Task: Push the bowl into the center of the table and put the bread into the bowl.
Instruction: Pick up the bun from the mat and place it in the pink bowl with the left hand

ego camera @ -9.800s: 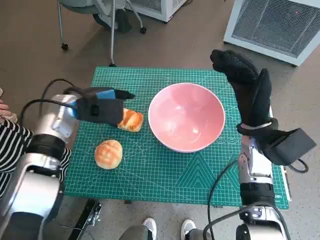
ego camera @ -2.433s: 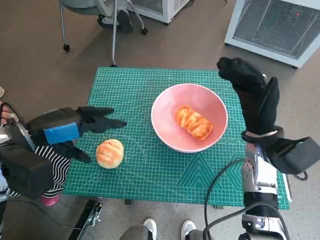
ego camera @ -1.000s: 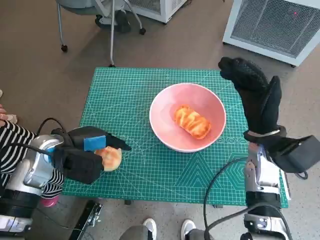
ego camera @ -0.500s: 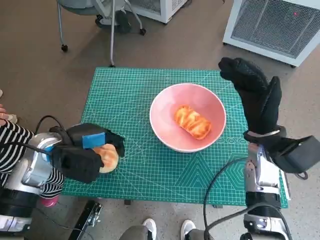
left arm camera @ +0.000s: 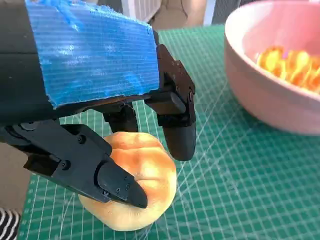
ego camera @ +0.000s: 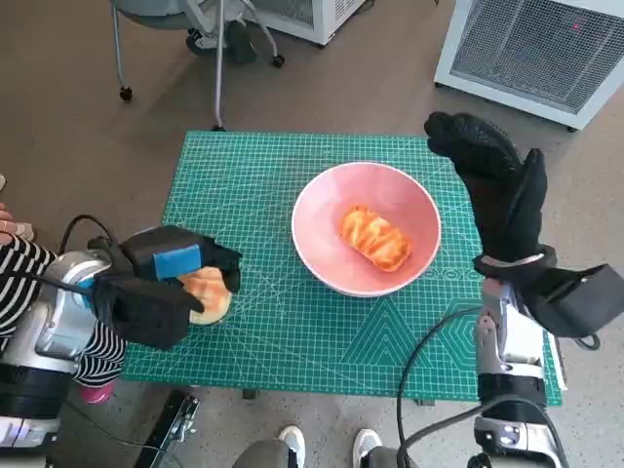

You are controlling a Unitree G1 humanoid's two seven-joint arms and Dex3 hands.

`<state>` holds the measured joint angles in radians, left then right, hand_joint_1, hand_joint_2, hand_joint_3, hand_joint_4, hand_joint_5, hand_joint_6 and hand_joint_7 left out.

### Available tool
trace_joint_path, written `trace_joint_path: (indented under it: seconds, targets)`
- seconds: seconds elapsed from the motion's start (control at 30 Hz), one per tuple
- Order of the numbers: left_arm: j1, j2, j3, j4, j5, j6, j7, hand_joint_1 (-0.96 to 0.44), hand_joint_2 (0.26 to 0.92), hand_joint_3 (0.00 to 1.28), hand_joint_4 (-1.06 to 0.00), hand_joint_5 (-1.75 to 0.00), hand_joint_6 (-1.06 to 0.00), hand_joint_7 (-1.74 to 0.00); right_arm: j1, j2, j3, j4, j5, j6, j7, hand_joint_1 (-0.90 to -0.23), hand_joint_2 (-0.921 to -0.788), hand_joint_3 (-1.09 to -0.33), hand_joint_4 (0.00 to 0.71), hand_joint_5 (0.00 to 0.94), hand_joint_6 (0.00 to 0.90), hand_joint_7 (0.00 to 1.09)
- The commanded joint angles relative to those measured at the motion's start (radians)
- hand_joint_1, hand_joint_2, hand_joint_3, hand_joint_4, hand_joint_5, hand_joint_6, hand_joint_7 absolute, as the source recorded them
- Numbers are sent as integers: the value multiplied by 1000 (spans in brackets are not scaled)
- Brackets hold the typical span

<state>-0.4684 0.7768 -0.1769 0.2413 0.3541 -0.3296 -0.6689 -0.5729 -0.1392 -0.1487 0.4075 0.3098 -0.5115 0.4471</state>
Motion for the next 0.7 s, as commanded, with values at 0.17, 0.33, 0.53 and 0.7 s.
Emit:
trace_joint_path:
  seconds: [0.17, 0.33, 0.53, 0.7]
  targets:
    - [-27, -5, 28, -37, -36, -4, 13, 1, 920, 85, -687, -1245, -592, -1126, 22, 3, -4, 13, -1, 7, -1, -695, -921, -700, 173, 1, 59, 443]
    - [-34, -4, 42, -48, -51, -6, 16, 1, 920, 84, -689, -1239, -590, -1131, 23, 2, -6, 12, -1, 8, -4, -695, -921, -699, 173, 1, 59, 443]
    - [-45, -3, 57, -64, -71, -4, 16, 2, 920, 78, -693, -1245, -601, -1108, 23, 2, -9, 14, -3, 6, -6, -694, -921, -697, 170, 0, 57, 441]
    - [-69, -9, 66, -92, -91, 17, 8, 1, 920, 77, -690, -1261, -610, -1086, 24, 2, -9, 17, -8, 0, -8, -694, -921, -696, 165, 0, 55, 439]
